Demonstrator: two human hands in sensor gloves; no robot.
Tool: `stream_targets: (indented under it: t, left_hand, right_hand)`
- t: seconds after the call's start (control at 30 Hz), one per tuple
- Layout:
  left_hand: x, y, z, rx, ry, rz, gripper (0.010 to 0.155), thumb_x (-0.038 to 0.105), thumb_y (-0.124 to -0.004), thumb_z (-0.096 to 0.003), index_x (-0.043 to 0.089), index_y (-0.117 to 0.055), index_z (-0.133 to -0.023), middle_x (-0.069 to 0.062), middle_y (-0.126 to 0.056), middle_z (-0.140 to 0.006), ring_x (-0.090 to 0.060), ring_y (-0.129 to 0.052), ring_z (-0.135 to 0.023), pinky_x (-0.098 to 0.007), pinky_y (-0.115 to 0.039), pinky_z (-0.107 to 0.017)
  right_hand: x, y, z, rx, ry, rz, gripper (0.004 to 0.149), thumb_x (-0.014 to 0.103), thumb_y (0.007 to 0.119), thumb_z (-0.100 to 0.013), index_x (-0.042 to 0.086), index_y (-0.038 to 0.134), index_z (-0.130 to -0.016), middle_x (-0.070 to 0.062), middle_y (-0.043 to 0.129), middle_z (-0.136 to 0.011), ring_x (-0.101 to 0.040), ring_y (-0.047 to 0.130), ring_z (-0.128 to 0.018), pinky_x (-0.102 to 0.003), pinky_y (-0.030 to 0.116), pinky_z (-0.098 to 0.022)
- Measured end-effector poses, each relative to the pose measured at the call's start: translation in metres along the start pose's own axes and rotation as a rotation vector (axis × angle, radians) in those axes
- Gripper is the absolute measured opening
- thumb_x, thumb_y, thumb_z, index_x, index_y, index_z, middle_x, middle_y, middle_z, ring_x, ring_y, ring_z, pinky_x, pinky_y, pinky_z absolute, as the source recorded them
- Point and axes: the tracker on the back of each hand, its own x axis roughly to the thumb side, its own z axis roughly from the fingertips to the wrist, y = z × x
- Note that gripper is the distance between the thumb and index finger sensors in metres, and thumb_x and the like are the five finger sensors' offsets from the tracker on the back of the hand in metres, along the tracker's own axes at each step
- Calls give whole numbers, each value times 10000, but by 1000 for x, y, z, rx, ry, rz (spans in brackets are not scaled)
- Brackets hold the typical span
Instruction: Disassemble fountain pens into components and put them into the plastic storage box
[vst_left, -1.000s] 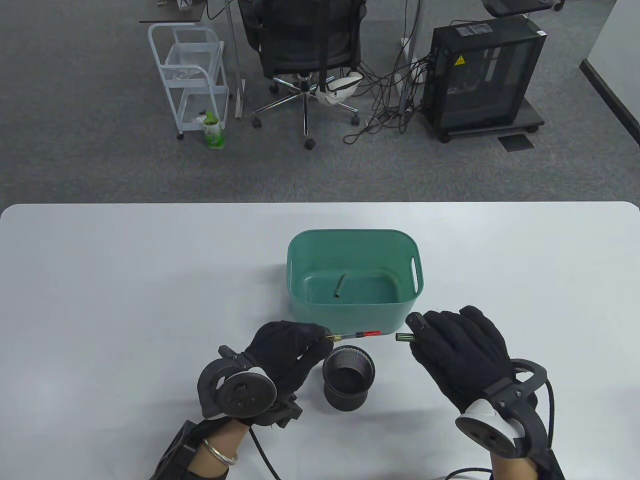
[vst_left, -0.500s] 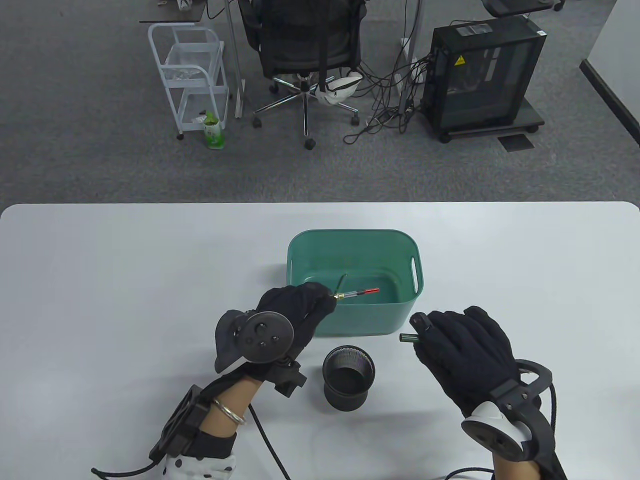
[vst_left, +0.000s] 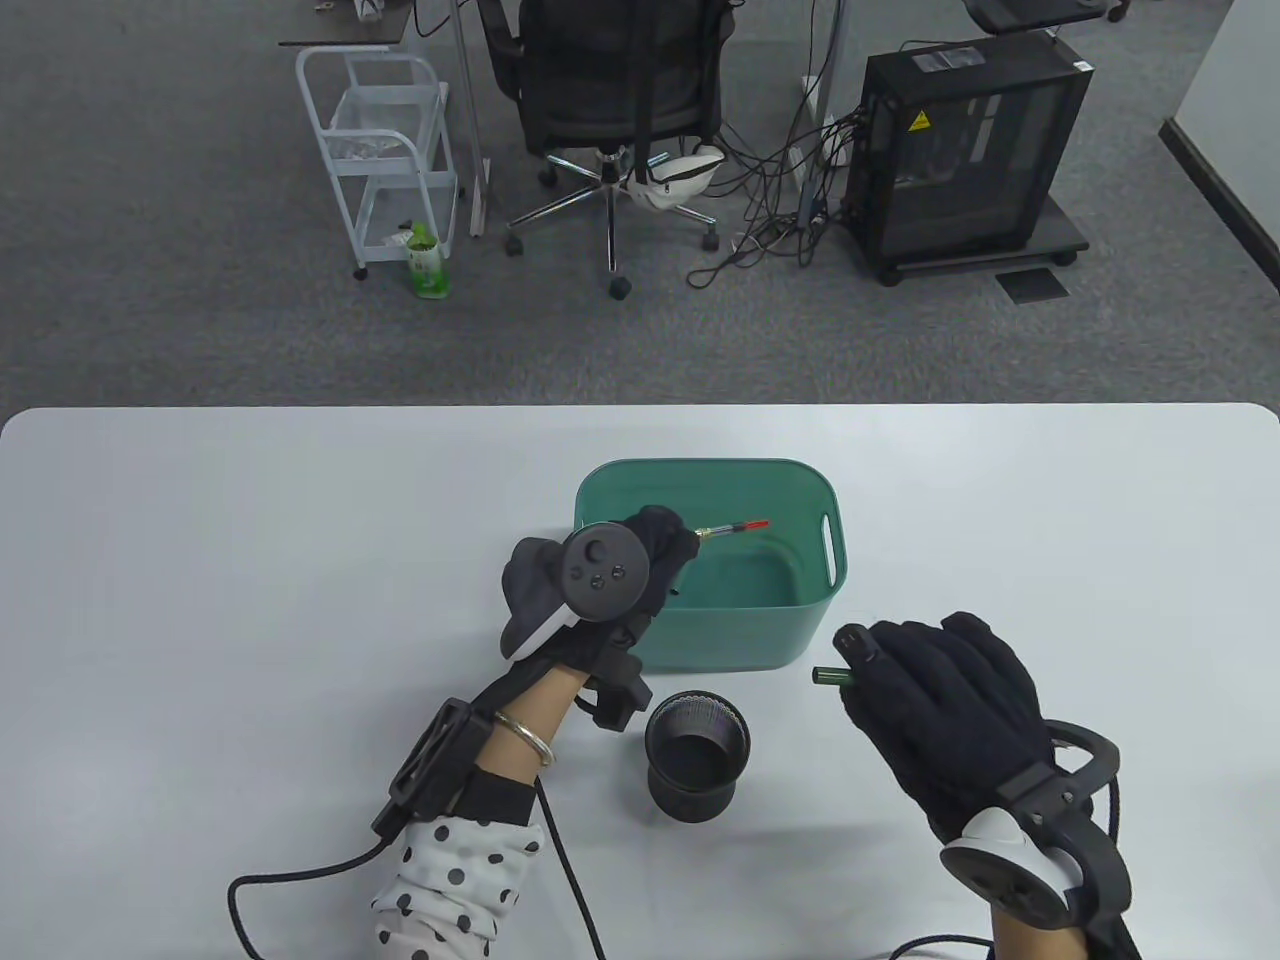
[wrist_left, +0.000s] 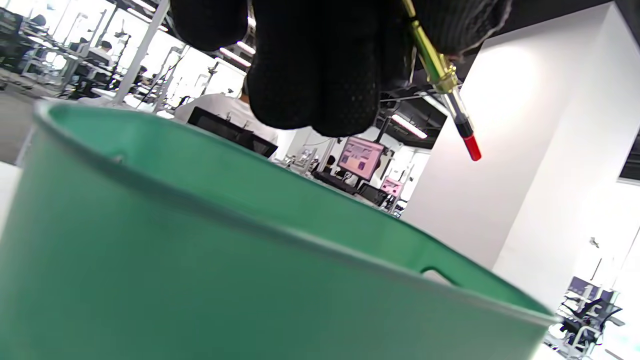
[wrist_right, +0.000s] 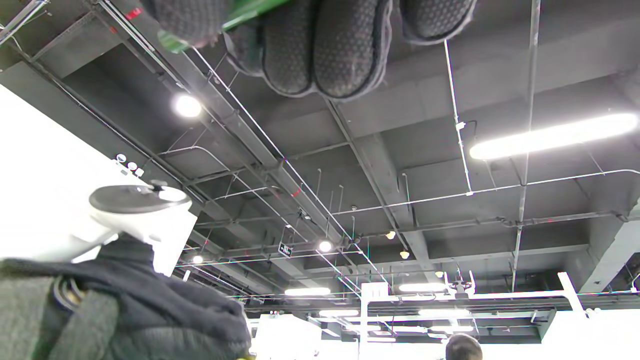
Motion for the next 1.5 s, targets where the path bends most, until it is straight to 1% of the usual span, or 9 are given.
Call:
stream_targets:
  t: [0.3, 0.67, 0.7, 0.83, 1.0, 1.13, 1.23, 1.3, 1.5]
  left_hand:
    - [-14, -22, -16, -53, 74, -11, 452, 452, -635, -687, 127, -797, -955, -58, -981, -863, -264, -944, -789, -504, -646, -758]
    - [-21, -33, -21, -81, 87, -3, 455, 455, -645, -685, 127, -784, -968, -62, -963, -896, -274, -922, -828, -509, -586, -820]
    - [-21, -33, -21, -85, 86, -4, 462, 462, -653, -682, 136, -765, -989, -62, -941, -933, -280, -898, -866, -513, -561, -835]
    - [-21, -33, -18, -96, 69, -3, 522, 468, -648, -684, 166, -664, -1109, -91, -747, -1153, -316, -713, -1072, -533, -419, -891]
    - [-22, -29, -12, -122, 38, 6, 635, 511, -613, -683, 171, -535, -1214, -117, -546, -1291, -345, -509, -1194, -542, -292, -907]
    - [-22, -25, -6, -139, 12, 0, 699, 537, -582, -680, 186, -422, -1263, -110, -409, -1341, -347, -364, -1238, -539, -207, -906]
    - [-21, -22, 3, -137, -14, -20, 715, 534, -563, -684, 212, -328, -1277, -103, -325, -1353, -343, -293, -1245, -521, -196, -908]
    - [-20, -19, 9, -126, -32, -47, 719, 529, -569, -682, 212, -319, -1276, -95, -297, -1355, -332, -273, -1247, -513, -188, -908]
    - [-18, -10, 28, -145, -60, -102, 734, 532, -543, -686, 204, -265, -1281, -84, -235, -1358, -326, -209, -1248, -502, -153, -903]
  right_hand:
    - [-1, -1, 0, -2, 5, -6, 435, 511, 693, -535, 369, 806, -931, 82, 850, -885, -111, 875, -779, -445, 641, -746]
    - [0, -1, -2, 5, 4, 0, 434, 511, 693, -535, 370, 806, -930, 81, 851, -884, -110, 876, -779, -445, 642, -745]
    - [0, -1, -2, 5, 4, 0, 434, 511, 692, -536, 370, 806, -931, 82, 851, -884, -108, 876, -779, -444, 641, -746]
    - [0, -1, -3, 7, 4, 2, 435, 511, 692, -536, 369, 804, -932, 83, 849, -884, -110, 875, -779, -445, 641, -745]
    - [0, 0, -3, 11, 3, 4, 435, 511, 692, -536, 369, 807, -930, 81, 851, -884, -110, 877, -778, -445, 641, -746]
    - [1, 0, -4, 13, 1, 3, 436, 512, 692, -536, 368, 805, -932, 83, 850, -884, -110, 875, -779, -444, 642, -745]
    - [1, 1, -4, 14, 0, 3, 436, 511, 693, -536, 367, 806, -931, 81, 851, -884, -110, 876, -779, -445, 642, -745]
    - [1, 1, -4, 15, 0, 3, 436, 511, 692, -536, 367, 806, -931, 82, 851, -884, -109, 876, -779, -445, 642, -745]
    - [2, 1, -5, 19, -1, 4, 436, 511, 692, -536, 367, 805, -932, 80, 850, -885, -109, 875, -780, -445, 642, -745]
